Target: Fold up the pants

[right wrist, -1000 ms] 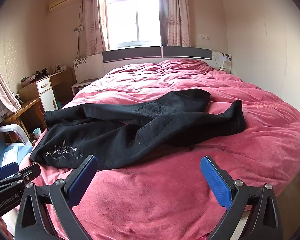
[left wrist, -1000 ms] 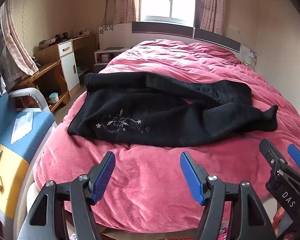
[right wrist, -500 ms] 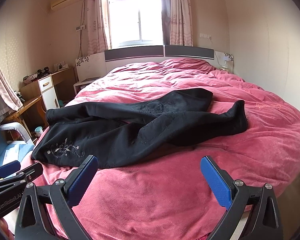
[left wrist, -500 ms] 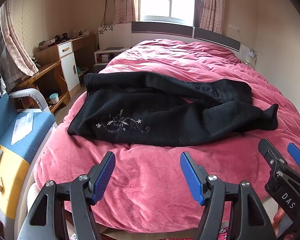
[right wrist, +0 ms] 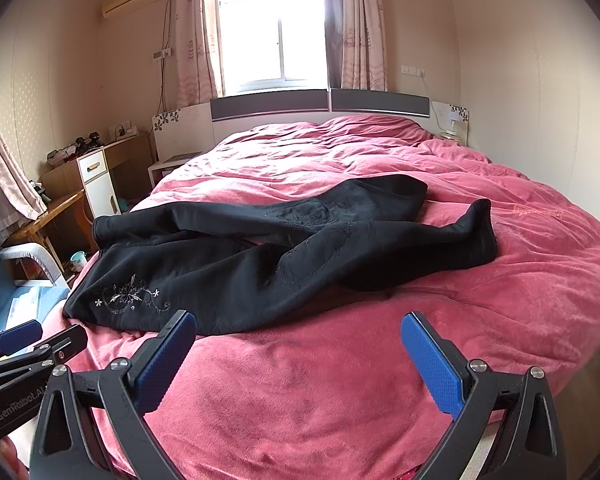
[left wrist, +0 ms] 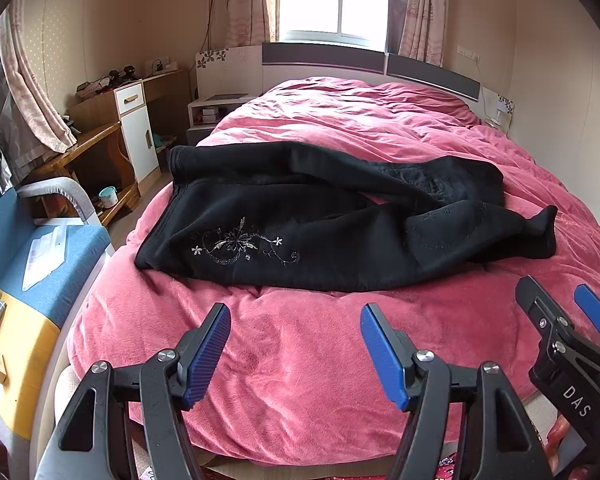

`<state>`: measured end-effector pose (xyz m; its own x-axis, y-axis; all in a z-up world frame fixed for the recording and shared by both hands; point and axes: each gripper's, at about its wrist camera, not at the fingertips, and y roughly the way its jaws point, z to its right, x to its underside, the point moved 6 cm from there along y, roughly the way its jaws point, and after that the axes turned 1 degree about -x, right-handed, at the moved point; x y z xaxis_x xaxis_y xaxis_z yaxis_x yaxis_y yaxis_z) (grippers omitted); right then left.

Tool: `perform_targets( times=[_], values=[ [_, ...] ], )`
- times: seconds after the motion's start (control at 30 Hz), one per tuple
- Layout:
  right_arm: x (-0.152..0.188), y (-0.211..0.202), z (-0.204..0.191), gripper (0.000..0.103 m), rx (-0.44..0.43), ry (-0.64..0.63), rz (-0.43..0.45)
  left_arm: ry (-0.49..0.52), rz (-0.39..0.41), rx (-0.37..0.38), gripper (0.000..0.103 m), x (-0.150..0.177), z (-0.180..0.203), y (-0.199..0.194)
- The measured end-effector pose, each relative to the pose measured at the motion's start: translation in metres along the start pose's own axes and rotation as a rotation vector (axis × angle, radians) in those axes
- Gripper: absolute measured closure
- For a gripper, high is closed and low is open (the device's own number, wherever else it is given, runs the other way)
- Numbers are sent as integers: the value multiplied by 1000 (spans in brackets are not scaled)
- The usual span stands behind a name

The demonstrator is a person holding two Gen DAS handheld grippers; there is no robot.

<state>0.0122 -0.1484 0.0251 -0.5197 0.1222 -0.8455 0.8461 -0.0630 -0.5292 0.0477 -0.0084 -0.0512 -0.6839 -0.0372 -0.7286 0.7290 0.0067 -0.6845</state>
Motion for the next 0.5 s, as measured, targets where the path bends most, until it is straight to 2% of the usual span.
perform_targets(
  times=[0.43, 0.5],
  values=[
    [6, 6, -1, 0, -4, -8, -24, 0, -25, -5, 34, 5, -3, 11],
    [7, 8, -1, 0, -1, -10, -29, 4, -35, 15, 34, 6, -3, 15]
  ],
)
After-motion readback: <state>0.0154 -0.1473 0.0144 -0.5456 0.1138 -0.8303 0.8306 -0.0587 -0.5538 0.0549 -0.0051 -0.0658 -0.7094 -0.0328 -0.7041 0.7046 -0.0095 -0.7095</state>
